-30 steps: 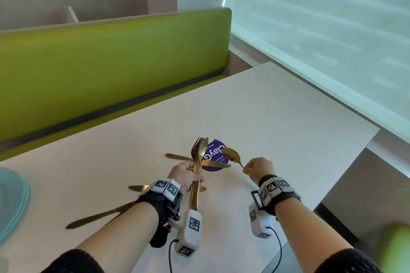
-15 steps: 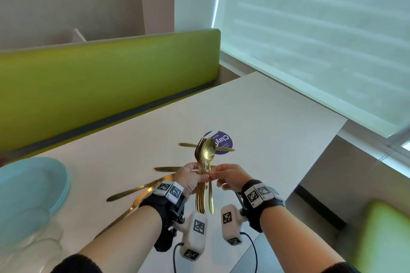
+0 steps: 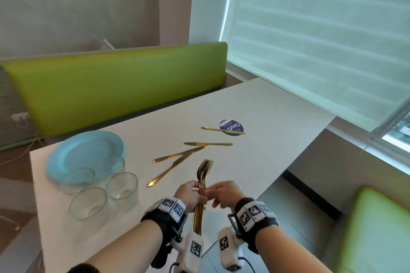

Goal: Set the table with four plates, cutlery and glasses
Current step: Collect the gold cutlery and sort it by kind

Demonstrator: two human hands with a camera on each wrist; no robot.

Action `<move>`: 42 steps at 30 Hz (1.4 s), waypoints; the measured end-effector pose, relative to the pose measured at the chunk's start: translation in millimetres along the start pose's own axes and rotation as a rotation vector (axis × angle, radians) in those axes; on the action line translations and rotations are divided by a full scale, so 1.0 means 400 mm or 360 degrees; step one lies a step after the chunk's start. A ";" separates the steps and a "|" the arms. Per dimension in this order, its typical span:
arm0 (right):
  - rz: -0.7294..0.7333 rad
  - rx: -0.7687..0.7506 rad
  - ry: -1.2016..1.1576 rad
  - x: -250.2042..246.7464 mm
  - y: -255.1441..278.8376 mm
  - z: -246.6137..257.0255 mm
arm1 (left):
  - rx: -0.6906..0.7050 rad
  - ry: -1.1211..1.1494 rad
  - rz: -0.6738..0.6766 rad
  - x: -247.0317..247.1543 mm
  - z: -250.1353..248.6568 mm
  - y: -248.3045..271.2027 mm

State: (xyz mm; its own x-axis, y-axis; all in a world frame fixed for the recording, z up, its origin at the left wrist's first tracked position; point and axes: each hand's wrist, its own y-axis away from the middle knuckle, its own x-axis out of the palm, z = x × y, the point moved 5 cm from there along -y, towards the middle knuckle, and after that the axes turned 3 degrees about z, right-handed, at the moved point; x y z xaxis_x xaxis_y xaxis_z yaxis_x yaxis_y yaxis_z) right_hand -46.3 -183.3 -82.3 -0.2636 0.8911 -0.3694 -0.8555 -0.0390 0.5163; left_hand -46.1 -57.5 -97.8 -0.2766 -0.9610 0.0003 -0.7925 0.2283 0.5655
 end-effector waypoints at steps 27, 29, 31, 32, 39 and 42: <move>0.0323 0.0121 0.1119 0.194 0.058 -0.019 | -0.0314 -0.1815 -0.0322 -0.369 0.292 0.185; 0.0323 0.0119 0.1152 0.191 0.066 -0.024 | -0.0316 -0.1813 -0.0326 -0.377 0.298 0.191; 0.0311 0.0109 0.1191 0.189 0.072 -0.028 | -0.0350 -0.1774 -0.0355 -0.386 0.298 0.199; 0.0305 0.0109 0.1200 0.188 0.075 -0.030 | -0.0365 -0.1770 -0.0364 -0.391 0.298 0.201; 0.0273 0.0125 0.1207 0.178 0.094 -0.038 | -0.0277 -0.1859 -0.0368 -0.404 0.290 0.208; 0.0259 0.0123 0.1197 0.174 0.102 -0.038 | -0.0239 -0.1841 -0.0420 -0.407 0.297 0.207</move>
State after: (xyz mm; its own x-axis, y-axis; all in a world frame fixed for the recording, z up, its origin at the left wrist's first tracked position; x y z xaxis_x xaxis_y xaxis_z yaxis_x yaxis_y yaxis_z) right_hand -106.5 -129.8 -98.8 -0.6391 0.3286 -0.6954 -0.7537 -0.0871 0.6514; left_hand -131.2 136.3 -149.0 -0.5010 -0.2474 -0.8293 -0.8483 -0.0496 0.5272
